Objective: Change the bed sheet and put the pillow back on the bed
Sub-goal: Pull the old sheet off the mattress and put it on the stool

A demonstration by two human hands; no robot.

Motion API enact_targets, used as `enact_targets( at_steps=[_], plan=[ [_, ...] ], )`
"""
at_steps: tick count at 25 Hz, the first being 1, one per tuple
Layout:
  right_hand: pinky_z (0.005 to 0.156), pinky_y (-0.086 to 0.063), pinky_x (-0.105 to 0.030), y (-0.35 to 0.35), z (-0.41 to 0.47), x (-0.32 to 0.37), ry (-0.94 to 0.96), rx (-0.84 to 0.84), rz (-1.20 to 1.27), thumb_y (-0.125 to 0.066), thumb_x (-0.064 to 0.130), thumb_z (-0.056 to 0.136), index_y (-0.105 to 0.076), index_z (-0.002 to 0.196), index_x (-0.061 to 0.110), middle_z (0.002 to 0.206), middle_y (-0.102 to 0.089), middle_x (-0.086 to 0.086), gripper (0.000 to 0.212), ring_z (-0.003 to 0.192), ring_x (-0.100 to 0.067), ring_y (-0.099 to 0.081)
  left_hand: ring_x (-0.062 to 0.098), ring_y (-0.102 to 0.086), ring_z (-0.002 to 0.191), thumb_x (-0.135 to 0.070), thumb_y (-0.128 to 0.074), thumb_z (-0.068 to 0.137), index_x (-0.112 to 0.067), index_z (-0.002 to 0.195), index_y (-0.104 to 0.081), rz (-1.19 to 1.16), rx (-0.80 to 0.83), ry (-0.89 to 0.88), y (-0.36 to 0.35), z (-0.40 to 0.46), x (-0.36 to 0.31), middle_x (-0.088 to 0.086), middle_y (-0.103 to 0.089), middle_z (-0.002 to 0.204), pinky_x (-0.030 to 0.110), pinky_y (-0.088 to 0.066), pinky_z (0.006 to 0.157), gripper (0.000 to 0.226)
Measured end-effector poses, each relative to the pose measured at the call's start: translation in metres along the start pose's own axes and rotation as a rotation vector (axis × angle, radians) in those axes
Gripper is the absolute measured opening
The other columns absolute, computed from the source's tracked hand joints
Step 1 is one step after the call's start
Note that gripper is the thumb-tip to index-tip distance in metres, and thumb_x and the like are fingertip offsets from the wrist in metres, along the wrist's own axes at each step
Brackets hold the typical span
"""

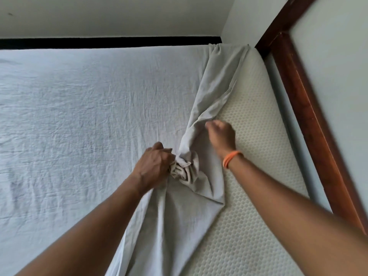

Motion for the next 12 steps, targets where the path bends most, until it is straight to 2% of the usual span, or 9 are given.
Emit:
enact_targets(
  at_steps=[2, 4, 5, 7, 8, 9, 10, 11, 12],
  plan=[
    [0.083, -0.04, -0.033, 0.016, 0.049, -0.006, -0.168, -0.091, -0.036, -0.055, 0.042, 0.094, -0.061, 0.112, -0.006, 0.118, -0.062, -0.027, 0.052, 0.108, -0.035, -0.059, 0.024, -0.054, 0.078, -0.031, -0.041, 0.078, -0.024, 0.073, -0.057, -0.101, 0.013, 0.008, -0.02, -0.017, -0.017, -0.004, -0.066, 0.086, 0.041, -0.05, 0.068, 0.018],
    [0.096, -0.04, -0.034, 0.011, 0.077, -0.007, -0.261, -0.063, -0.01, -0.063, 0.045, 0.09, -0.049, 0.124, -0.003, 0.133, -0.054, -0.024, 0.061, 0.123, -0.036, -0.052, 0.026, -0.054, 0.075, -0.026, -0.043, 0.078, -0.021, 0.075, -0.058, -0.158, -0.029, 0.015, -0.026, -0.029, -0.027, -0.002, -0.064, 0.085, 0.041, -0.05, 0.064, 0.017],
    [0.096, -0.042, -0.033, 0.003, 0.082, -0.003, -0.232, -0.034, -0.052, -0.068, 0.04, 0.088, -0.052, 0.12, 0.002, 0.132, -0.055, -0.021, 0.052, 0.123, -0.034, -0.053, 0.027, -0.055, 0.075, -0.024, -0.043, 0.078, -0.019, 0.077, -0.058, -0.165, -0.068, 0.02, -0.027, -0.03, -0.028, -0.001, -0.063, 0.085, 0.042, -0.05, 0.064, 0.017],
    [0.087, -0.046, -0.029, -0.012, 0.081, 0.009, -0.11, -0.02, -0.19, -0.069, 0.024, 0.086, -0.064, 0.095, 0.007, 0.119, -0.065, -0.019, 0.02, 0.113, -0.032, -0.061, 0.03, -0.058, 0.075, -0.018, -0.047, 0.082, -0.018, 0.091, -0.058, -0.148, -0.115, 0.046, -0.023, -0.026, -0.022, 0.003, -0.064, 0.09, 0.043, -0.049, 0.066, 0.015],
    [0.082, -0.046, -0.028, -0.013, 0.072, 0.013, -0.072, -0.046, -0.207, -0.067, 0.018, 0.086, -0.068, 0.089, 0.005, 0.11, -0.069, -0.019, 0.014, 0.106, -0.031, -0.064, 0.032, -0.061, 0.076, -0.015, -0.055, 0.083, -0.016, 0.105, -0.057, -0.164, -0.134, 0.087, -0.022, -0.025, -0.019, 0.006, -0.064, 0.099, 0.042, -0.049, 0.065, 0.022],
    [0.079, -0.045, -0.028, -0.013, 0.063, 0.017, -0.037, -0.081, -0.163, -0.064, 0.014, 0.087, -0.072, 0.089, 0.002, 0.103, -0.072, -0.02, 0.015, 0.101, -0.031, -0.066, 0.033, -0.063, 0.076, -0.011, -0.066, 0.08, -0.012, 0.123, -0.051, -0.186, -0.151, 0.158, -0.019, -0.024, -0.013, 0.013, -0.062, 0.116, 0.04, -0.051, 0.062, 0.045],
    [0.077, -0.044, -0.028, -0.012, 0.05, 0.021, 0.015, -0.106, -0.118, -0.062, 0.011, 0.087, -0.074, 0.089, 0.001, 0.098, -0.072, -0.02, 0.016, 0.096, -0.03, -0.067, 0.033, -0.064, 0.077, -0.007, -0.074, 0.076, -0.01, 0.14, -0.039, -0.209, -0.167, 0.239, -0.014, -0.025, -0.007, 0.02, -0.049, 0.139, 0.038, -0.052, 0.056, 0.074],
    [0.074, -0.045, -0.03, -0.014, 0.032, 0.029, 0.094, -0.099, -0.098, -0.061, 0.009, 0.087, -0.075, 0.084, 0.001, 0.091, -0.073, -0.02, 0.016, 0.09, -0.029, -0.068, 0.034, -0.064, 0.08, -0.005, -0.078, 0.072, -0.013, 0.151, -0.022, -0.216, -0.222, 0.298, -0.004, -0.022, -0.003, 0.023, -0.026, 0.155, 0.039, -0.053, 0.052, 0.098],
    [0.069, -0.045, -0.031, -0.018, 0.013, 0.038, 0.188, -0.053, -0.101, -0.06, 0.007, 0.085, -0.073, 0.077, 0.001, 0.082, -0.072, -0.019, 0.017, 0.082, -0.028, -0.068, 0.036, -0.062, 0.091, -0.004, -0.079, 0.07, -0.019, 0.155, -0.008, -0.201, -0.247, 0.319, 0.006, -0.017, -0.003, 0.02, -0.006, 0.162, 0.04, -0.054, 0.054, 0.112]
  ],
)
Point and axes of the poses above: each hand's wrist, its own z-axis towards the middle knuckle, its own y-axis out of the back of the hand, x = y × z, the point moved 8 cm from there along z, towards the middle knuckle
